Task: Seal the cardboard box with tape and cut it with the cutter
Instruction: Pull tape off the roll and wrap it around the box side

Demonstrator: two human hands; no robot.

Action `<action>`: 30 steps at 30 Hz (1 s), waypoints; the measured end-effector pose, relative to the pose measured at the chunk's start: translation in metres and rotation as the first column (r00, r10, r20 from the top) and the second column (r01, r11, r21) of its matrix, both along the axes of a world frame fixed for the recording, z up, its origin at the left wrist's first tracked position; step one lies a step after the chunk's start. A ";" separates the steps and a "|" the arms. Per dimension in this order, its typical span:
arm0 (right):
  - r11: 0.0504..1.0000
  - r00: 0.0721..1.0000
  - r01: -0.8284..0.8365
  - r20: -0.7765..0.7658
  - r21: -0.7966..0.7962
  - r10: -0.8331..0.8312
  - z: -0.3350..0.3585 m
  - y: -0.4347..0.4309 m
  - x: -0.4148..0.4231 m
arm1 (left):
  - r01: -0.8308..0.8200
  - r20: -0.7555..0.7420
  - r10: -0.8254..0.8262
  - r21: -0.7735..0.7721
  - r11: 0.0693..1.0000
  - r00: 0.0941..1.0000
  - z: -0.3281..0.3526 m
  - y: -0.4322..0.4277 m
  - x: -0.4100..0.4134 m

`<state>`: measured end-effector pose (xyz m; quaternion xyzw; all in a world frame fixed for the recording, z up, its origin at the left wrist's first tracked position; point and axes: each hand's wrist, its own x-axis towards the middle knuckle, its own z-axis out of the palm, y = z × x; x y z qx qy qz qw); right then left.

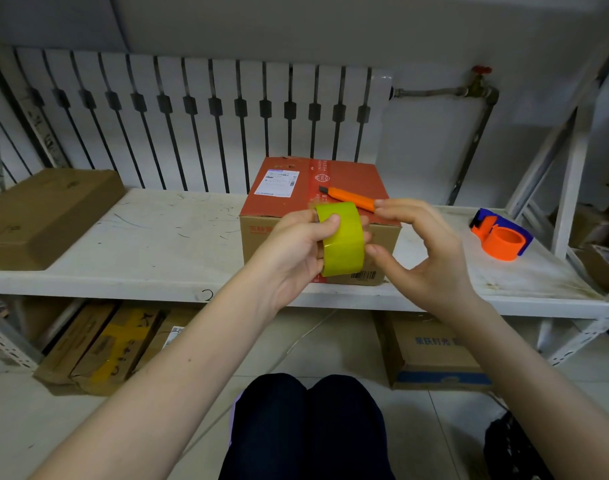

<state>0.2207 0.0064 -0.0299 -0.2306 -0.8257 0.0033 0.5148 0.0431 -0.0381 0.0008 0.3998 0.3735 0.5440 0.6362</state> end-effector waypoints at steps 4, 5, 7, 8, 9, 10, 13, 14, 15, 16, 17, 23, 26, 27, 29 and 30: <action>0.999 1.000 -0.007 0.025 0.039 0.006 0.006 0.000 0.000 | 0.023 -0.027 -0.024 -0.035 0.999 0.999 -0.001 -0.001 0.001; 0.999 1.000 -0.007 0.029 0.041 0.006 0.007 0.001 0.000 | 0.031 -0.024 -0.032 -0.041 0.999 0.999 -0.001 -0.001 0.002; 0.999 0.999 -0.017 0.045 0.043 0.015 0.007 0.002 0.001 | 0.047 -0.019 -0.048 -0.049 0.998 0.999 -0.002 -0.002 0.003; 0.999 0.998 -0.026 0.055 0.043 0.023 0.007 0.002 0.002 | 0.053 -0.021 -0.055 -0.050 0.997 0.998 -0.002 -0.003 0.003; 0.998 0.997 -0.035 0.065 0.043 0.032 0.007 0.001 0.002 | 0.059 -0.026 -0.061 -0.048 0.997 0.998 -0.002 -0.003 0.003; 0.998 0.997 -0.040 0.075 0.045 0.037 0.007 0.000 0.002 | 0.064 -0.031 -0.065 -0.041 0.997 0.997 -0.002 -0.003 0.003; 0.997 0.996 -0.041 0.082 0.058 0.036 0.007 -0.003 -0.001 | 0.078 -0.023 -0.079 -0.023 0.997 0.997 -0.004 -0.003 0.004; 0.997 0.997 -0.048 0.070 0.054 0.045 0.006 -0.003 -0.002 | 0.086 -0.014 -0.087 -0.023 0.996 0.996 -0.004 -0.004 0.004; 0.997 0.997 -0.060 0.056 0.048 0.057 0.006 -0.003 -0.002 | 0.091 -0.004 -0.091 -0.025 0.996 0.996 -0.004 -0.004 0.004; 0.996 0.997 -0.070 0.048 0.046 0.068 0.006 -0.003 -0.002 | 0.089 0.005 -0.088 -0.029 0.996 0.996 -0.005 -0.005 0.004; 0.996 0.996 -0.078 0.048 0.050 0.075 0.005 -0.002 -0.002 | 0.082 0.011 -0.082 -0.032 0.996 0.997 -0.005 -0.005 0.004; 0.992 0.995 -0.079 0.069 0.094 0.072 -0.002 -0.005 -0.002 | 0.091 0.011 -0.090 -0.037 0.995 0.996 -0.005 -0.005 0.006; 0.987 0.999 -0.032 0.021 0.155 0.029 -0.008 -0.007 -0.003 | 0.091 0.000 -0.091 -0.049 0.995 0.996 -0.007 -0.005 0.010; 0.989 1.000 -0.008 -0.019 0.146 0.011 -0.009 -0.008 -0.003 | 0.091 0.002 -0.091 -0.053 0.994 0.996 -0.007 -0.005 0.011; 0.993 0.997 -0.001 -0.078 0.116 0.011 -0.009 -0.010 -0.004 | 0.088 0.013 -0.088 -0.062 0.994 0.996 -0.007 -0.004 0.013; 0.990 0.998 -0.003 -0.058 0.141 0.012 -0.009 -0.009 -0.004 | 0.086 0.015 -0.085 -0.063 0.994 0.996 -0.008 -0.004 0.013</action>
